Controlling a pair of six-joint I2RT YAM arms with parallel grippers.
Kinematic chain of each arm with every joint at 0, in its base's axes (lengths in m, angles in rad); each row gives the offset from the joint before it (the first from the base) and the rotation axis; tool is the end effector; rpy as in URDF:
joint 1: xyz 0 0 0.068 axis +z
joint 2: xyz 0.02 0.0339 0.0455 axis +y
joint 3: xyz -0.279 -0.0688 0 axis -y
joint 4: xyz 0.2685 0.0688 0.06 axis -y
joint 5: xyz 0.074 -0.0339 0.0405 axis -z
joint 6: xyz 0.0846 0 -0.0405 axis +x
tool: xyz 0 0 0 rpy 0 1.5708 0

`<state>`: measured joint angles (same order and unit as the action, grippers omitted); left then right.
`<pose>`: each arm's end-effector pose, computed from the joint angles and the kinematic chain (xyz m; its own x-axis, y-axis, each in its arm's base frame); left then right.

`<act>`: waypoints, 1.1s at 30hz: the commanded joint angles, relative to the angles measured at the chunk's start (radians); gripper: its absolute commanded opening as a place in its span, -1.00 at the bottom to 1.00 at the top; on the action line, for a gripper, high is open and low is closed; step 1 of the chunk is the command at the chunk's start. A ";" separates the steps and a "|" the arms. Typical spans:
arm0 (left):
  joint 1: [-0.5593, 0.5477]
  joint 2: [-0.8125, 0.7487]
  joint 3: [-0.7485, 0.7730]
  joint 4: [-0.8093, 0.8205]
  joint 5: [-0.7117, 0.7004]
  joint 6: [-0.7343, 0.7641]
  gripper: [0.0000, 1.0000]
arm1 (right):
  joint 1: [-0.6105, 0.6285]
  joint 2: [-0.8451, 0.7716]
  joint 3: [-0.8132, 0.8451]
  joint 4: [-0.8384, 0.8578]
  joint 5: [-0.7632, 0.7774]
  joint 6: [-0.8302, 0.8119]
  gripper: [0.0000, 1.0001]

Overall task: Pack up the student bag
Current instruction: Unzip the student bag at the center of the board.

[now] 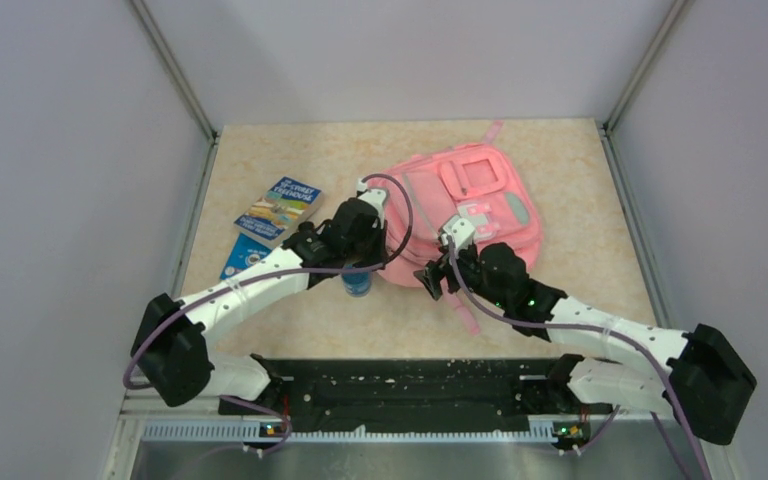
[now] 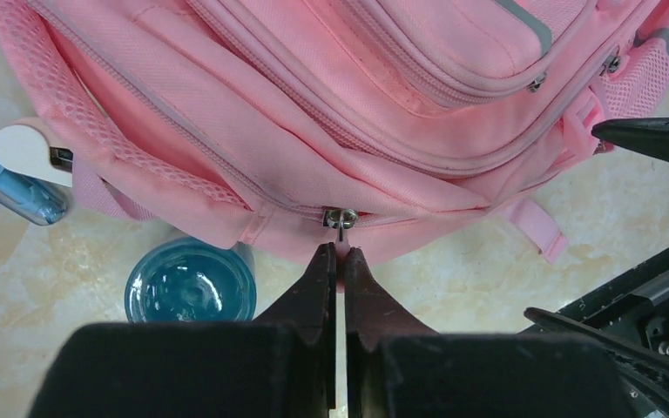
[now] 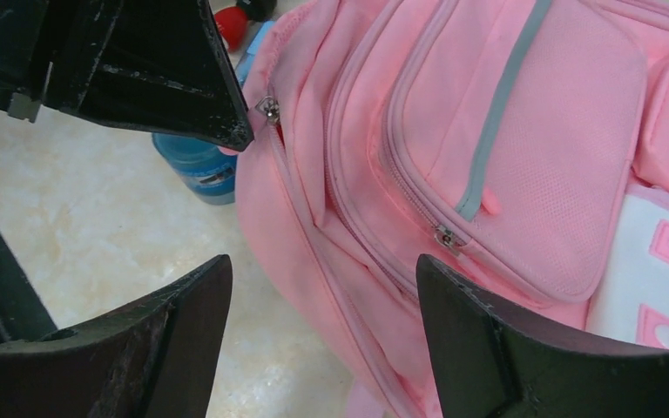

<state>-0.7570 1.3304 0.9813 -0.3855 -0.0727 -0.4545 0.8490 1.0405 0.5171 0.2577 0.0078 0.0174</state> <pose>0.2542 -0.2317 0.2429 -0.7213 0.0791 -0.6881 0.3663 0.8867 -0.2820 0.1951 0.2206 0.2303 -0.1864 -0.1855 -0.9648 -0.7425 0.6697 0.0147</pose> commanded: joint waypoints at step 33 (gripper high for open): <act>0.047 -0.016 0.026 0.172 0.197 0.194 -1.00 | 0.042 0.180 -0.051 0.329 0.185 -0.133 0.35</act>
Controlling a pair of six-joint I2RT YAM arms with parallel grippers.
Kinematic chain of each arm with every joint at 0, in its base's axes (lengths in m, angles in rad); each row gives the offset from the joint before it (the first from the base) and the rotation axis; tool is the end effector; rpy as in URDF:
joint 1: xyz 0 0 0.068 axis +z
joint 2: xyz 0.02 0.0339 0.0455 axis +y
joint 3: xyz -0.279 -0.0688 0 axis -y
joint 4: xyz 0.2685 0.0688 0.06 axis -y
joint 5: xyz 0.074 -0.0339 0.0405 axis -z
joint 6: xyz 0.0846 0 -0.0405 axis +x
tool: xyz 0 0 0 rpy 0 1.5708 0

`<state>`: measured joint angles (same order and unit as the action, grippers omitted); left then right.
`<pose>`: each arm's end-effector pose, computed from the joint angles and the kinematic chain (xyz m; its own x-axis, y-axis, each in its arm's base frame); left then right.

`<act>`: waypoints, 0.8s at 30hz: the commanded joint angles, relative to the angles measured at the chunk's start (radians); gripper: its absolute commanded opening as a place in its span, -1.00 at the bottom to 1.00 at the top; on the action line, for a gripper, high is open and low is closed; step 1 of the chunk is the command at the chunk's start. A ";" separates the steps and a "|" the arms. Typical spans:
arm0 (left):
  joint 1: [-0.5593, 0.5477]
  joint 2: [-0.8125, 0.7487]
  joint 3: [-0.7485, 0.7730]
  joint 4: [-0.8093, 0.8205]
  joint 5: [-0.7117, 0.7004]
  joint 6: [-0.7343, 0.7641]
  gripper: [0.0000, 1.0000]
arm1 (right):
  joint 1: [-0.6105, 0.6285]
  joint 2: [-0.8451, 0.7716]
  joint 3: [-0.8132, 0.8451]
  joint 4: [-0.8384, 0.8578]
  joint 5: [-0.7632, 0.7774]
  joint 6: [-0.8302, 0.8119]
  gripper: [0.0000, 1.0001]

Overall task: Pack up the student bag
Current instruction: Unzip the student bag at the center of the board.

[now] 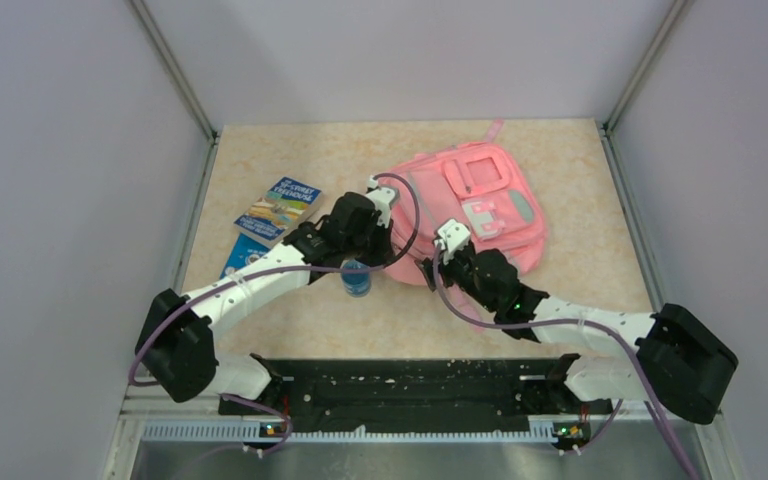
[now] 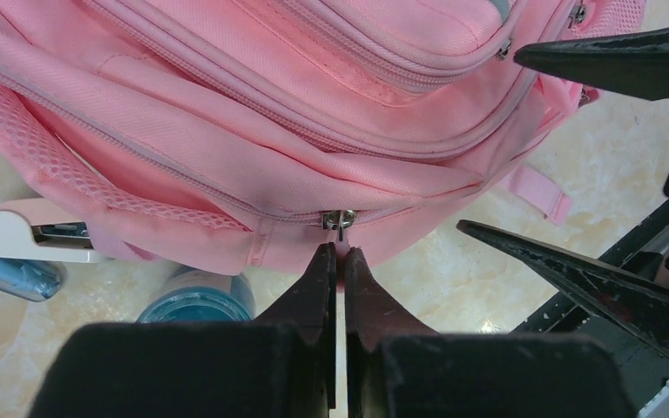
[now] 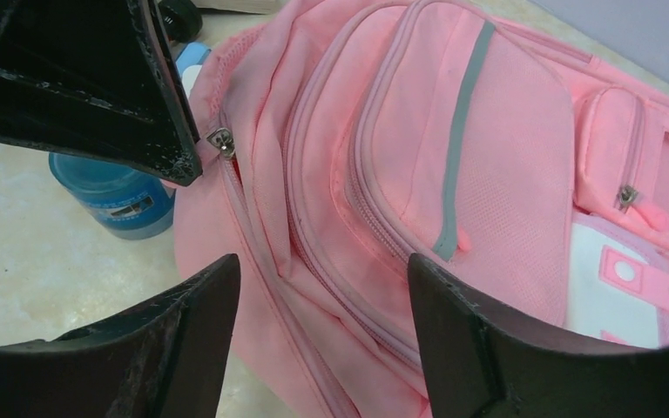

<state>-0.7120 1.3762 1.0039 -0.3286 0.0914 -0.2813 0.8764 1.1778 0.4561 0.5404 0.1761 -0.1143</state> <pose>0.2667 -0.2403 0.2434 -0.6643 0.2082 -0.7179 0.5402 0.7974 -0.2687 0.2092 0.2280 0.2105 -0.0409 -0.2246 -0.9736 -0.6552 0.7417 -0.1436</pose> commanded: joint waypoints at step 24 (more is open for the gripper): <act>0.125 -0.112 0.056 0.075 -0.027 -0.041 -1.00 | 0.028 -0.225 -0.114 0.183 0.111 -0.011 -1.00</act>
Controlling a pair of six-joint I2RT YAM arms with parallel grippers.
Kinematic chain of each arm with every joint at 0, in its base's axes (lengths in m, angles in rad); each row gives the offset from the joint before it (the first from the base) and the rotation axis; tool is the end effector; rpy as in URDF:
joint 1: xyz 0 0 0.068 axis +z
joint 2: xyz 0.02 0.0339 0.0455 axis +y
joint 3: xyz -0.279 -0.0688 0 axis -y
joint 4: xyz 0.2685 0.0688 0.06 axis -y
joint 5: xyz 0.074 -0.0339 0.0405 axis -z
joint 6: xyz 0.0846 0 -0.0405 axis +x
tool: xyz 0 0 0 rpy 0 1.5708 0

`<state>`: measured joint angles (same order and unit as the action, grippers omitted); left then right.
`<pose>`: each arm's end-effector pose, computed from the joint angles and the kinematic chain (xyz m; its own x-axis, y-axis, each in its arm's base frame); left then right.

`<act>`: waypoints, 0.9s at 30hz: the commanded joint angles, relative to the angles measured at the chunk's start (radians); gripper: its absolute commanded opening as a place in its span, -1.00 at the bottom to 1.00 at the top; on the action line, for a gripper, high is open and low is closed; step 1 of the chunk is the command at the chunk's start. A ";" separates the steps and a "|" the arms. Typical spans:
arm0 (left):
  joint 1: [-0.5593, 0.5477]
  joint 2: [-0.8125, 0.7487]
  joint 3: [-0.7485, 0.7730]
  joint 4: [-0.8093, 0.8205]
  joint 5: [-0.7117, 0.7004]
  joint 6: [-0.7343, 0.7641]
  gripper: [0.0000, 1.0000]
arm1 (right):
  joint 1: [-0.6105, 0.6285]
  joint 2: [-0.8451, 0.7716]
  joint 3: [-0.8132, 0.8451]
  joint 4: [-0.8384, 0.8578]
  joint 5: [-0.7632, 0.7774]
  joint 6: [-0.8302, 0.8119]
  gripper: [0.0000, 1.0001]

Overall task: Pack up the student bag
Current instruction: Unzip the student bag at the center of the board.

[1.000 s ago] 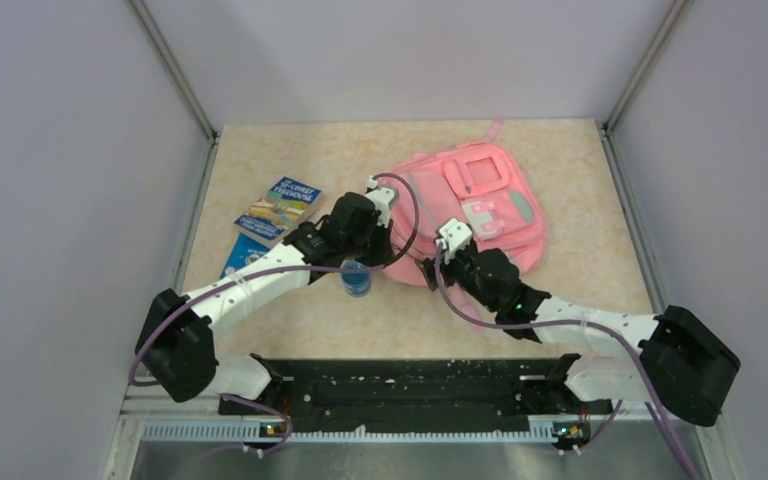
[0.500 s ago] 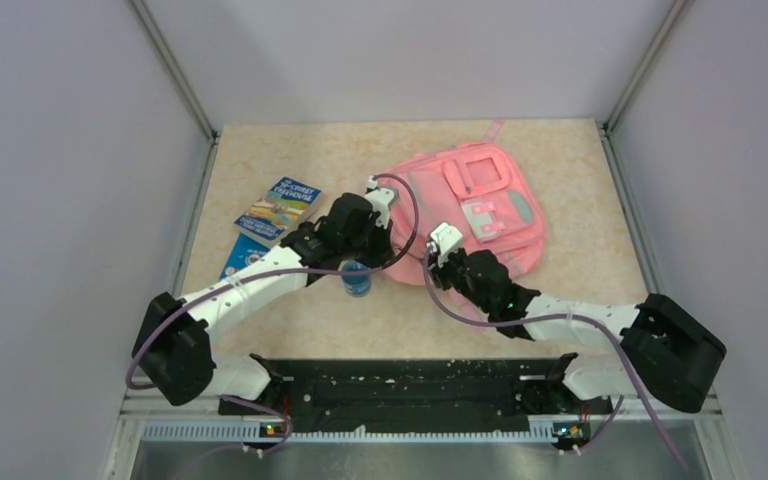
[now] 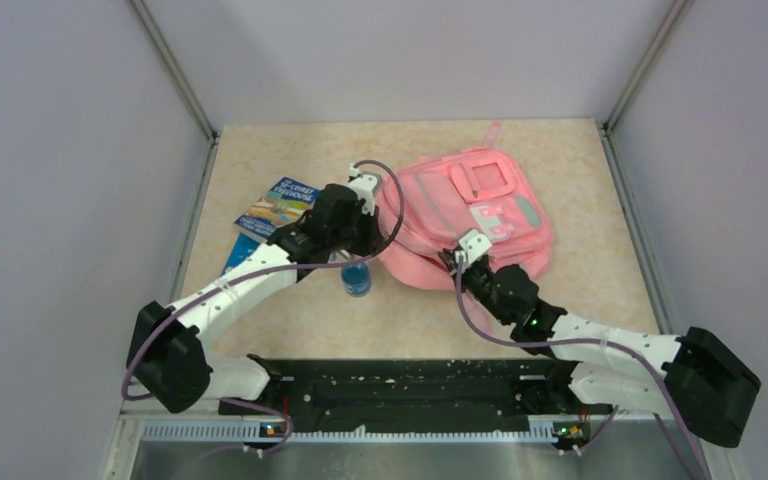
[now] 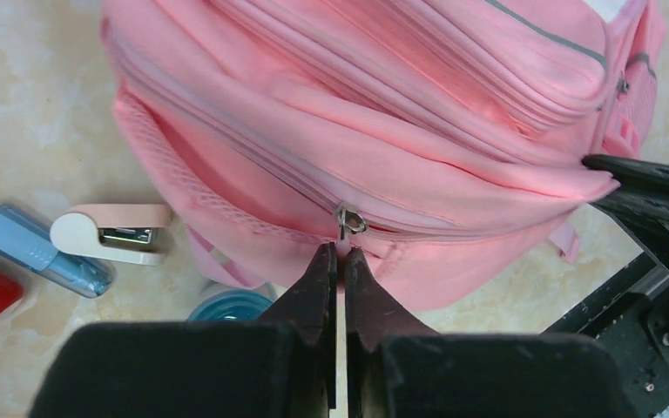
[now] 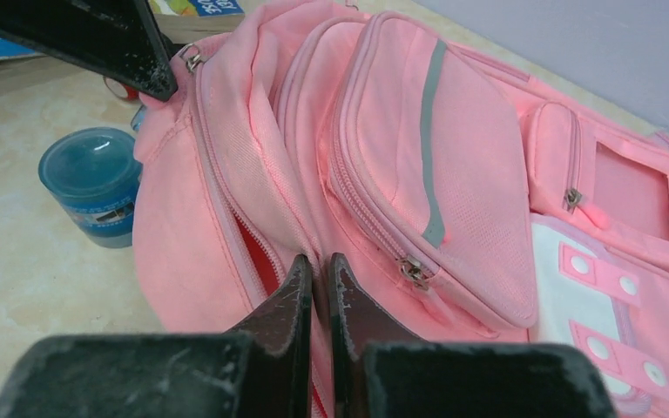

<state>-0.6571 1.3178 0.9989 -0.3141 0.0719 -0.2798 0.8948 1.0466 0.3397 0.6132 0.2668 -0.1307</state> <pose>0.2747 -0.2196 0.2627 -0.6311 0.1390 -0.7632 0.5003 0.8248 -0.2635 0.1916 0.2032 0.2117 0.0186 -0.1777 -0.9839 -0.5909 0.7919 -0.1542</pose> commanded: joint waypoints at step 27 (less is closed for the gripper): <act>0.196 0.075 0.213 0.052 -0.126 -0.048 -1.00 | 0.009 -0.451 0.013 -0.246 -0.257 0.179 -1.00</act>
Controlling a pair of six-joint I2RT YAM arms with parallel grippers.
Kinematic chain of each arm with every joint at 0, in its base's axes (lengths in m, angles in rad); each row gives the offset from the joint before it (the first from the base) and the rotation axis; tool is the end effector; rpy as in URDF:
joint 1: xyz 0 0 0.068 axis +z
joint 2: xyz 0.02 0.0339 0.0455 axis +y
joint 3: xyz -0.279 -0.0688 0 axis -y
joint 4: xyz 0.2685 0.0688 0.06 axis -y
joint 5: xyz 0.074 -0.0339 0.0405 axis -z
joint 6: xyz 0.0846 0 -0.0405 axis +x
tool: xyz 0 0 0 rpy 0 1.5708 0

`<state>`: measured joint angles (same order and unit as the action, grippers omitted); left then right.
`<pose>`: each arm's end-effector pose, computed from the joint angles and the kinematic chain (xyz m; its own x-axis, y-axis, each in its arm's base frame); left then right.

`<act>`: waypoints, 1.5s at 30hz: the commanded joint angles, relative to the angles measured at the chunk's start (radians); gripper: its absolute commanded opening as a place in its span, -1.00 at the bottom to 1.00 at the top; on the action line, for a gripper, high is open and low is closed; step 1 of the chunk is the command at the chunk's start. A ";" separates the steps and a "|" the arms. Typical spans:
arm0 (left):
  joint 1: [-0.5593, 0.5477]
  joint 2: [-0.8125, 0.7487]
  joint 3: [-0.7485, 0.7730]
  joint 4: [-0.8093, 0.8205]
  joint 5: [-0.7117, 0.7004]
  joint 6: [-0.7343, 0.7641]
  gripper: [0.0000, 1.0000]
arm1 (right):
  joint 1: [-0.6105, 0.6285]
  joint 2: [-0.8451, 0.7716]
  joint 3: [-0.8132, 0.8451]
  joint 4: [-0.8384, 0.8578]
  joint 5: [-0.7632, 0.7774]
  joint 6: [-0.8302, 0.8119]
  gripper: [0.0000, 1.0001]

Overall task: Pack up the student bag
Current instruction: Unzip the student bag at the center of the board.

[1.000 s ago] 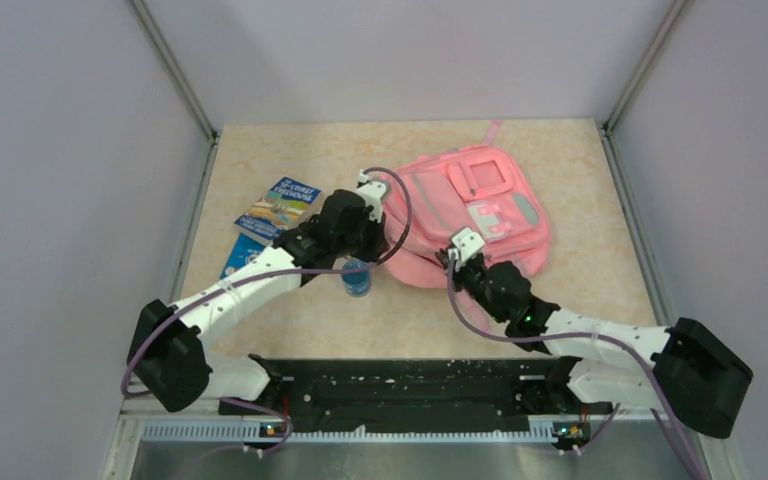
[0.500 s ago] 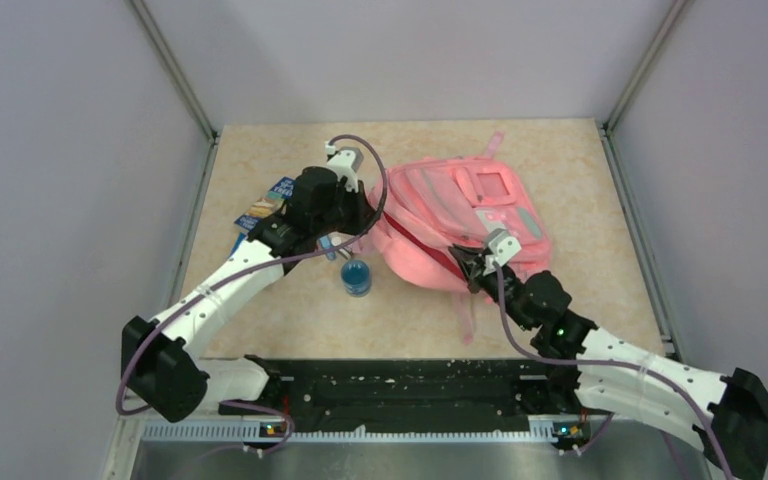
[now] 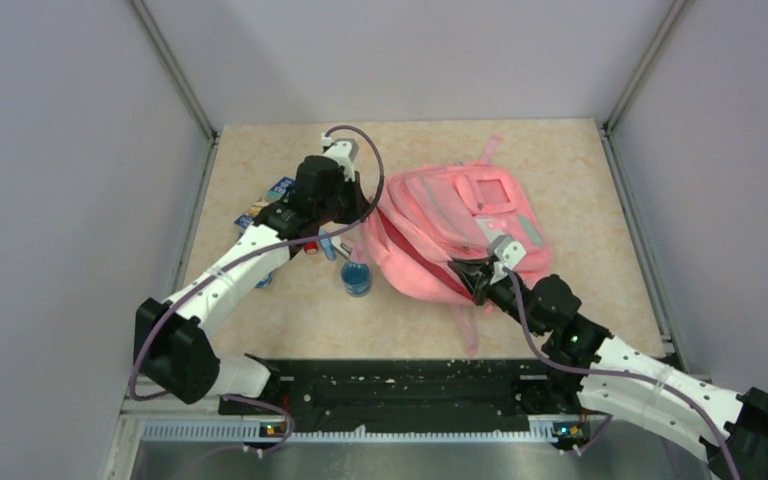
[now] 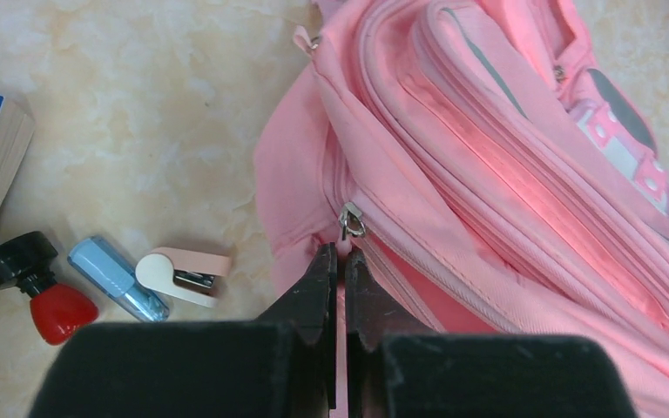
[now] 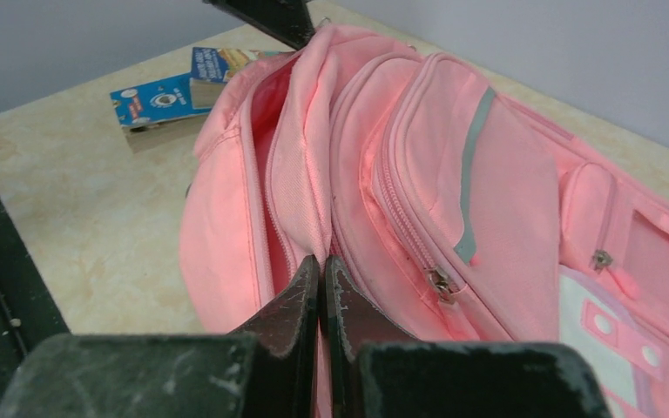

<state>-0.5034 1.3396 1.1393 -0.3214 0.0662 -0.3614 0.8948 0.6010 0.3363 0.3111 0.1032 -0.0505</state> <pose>0.3201 -0.1827 0.3115 -0.5963 -0.0744 -0.7993 0.3429 0.8767 -0.3374 0.1461 0.1683 0.2663 0.0649 0.0007 -0.9979 -0.7092 0.7036 -0.0457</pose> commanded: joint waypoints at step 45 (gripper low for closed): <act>0.056 0.077 -0.016 0.100 0.077 -0.035 -1.00 | 0.058 0.924 0.640 -0.144 0.359 0.216 0.91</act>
<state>-0.4519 1.4853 1.1179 -0.3073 0.1310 -0.3885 0.9447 1.4765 0.9054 0.1013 0.3431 0.1402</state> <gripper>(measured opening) 0.022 0.954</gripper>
